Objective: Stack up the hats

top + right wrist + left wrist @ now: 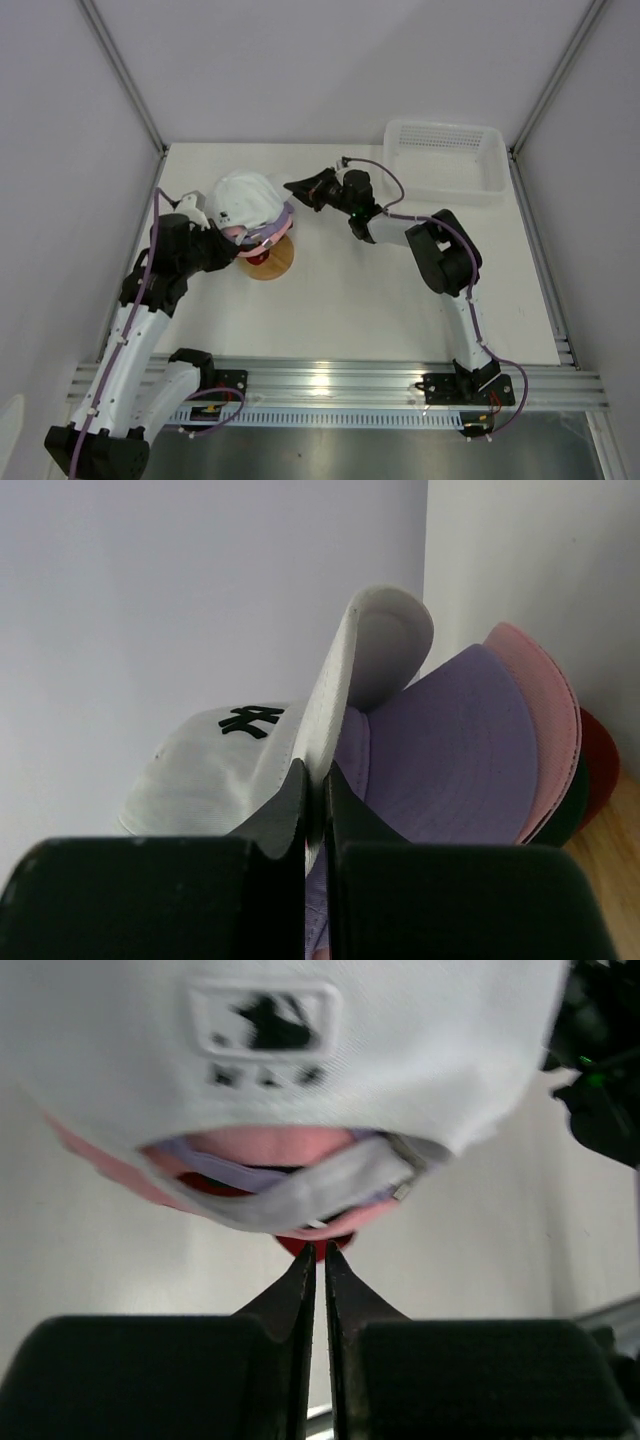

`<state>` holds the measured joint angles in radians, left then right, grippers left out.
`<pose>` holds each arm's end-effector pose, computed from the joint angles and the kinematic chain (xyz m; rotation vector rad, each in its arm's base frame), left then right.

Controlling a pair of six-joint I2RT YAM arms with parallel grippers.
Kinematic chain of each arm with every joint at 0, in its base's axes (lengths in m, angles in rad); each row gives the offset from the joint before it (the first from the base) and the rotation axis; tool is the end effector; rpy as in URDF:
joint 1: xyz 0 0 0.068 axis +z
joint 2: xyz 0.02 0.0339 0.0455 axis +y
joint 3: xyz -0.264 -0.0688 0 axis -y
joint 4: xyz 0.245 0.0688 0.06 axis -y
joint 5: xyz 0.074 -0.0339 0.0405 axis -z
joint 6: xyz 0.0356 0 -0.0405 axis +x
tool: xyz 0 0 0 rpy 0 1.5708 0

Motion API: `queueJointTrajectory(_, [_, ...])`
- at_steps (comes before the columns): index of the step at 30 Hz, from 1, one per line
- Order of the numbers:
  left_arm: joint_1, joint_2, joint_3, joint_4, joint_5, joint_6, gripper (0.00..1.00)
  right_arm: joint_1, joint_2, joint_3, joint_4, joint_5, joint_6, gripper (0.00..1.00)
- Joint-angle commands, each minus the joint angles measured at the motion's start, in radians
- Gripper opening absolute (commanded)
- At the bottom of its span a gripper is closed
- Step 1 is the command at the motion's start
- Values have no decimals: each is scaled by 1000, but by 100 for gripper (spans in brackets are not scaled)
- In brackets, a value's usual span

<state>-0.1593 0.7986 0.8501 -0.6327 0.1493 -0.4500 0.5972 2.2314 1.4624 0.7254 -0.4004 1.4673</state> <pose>0.1657 -0.0320 0.3152 -0.2295 2.1774 -0.5101 0.4110 0.2963 0.1900 0.4792 1.9315 1.8087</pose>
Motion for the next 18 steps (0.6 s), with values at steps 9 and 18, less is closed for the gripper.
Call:
queueJointTrajectory(9, [-5, -102, -5, -56, 504, 16, 4, 29, 17, -102, -4, 35, -88, 0])
queueJointTrajectory(18, [-6, -197, 116, -47, 169, 72, 53, 32, 8, -100, 2, 28, -111, 0])
